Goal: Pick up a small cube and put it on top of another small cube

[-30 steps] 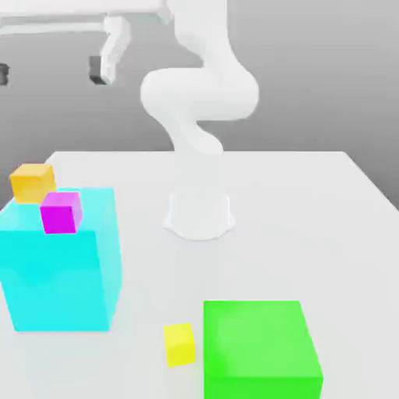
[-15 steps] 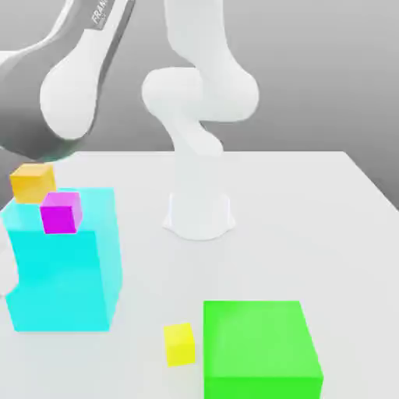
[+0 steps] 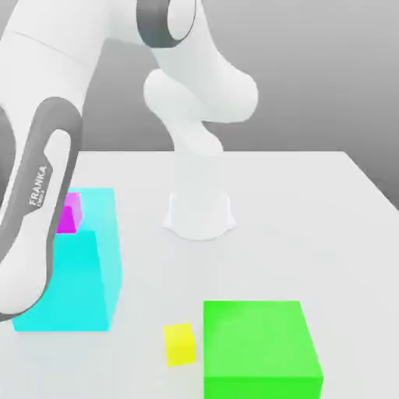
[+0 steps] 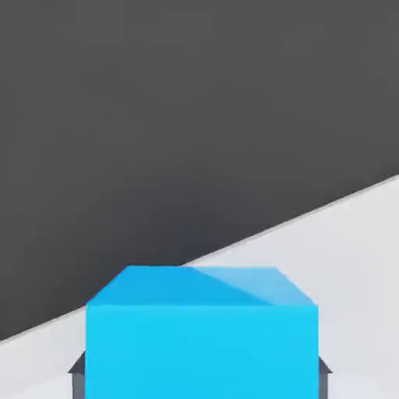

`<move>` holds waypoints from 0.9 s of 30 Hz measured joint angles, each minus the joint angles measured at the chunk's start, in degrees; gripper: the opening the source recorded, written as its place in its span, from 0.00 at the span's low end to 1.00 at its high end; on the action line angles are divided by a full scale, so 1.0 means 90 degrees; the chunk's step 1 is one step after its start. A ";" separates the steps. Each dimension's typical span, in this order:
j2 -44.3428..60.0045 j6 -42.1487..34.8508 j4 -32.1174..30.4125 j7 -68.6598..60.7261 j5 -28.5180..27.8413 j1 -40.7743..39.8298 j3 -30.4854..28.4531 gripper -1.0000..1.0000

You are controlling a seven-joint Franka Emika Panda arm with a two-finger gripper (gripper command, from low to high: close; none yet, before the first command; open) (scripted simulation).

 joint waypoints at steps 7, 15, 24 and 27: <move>-0.1289 -0.0857 -0.0454 0.0508 -0.0226 0.0329 -0.0377 0.00; -0.3127 -0.1692 -0.1417 0.2145 -0.0608 0.0804 -0.0766 0.00; -0.5311 -0.2596 -0.2516 0.4428 -0.1602 0.0912 -0.0694 0.00; -0.6032 -0.2915 -0.2877 0.5198 -0.1922 0.0819 -0.0524 0.00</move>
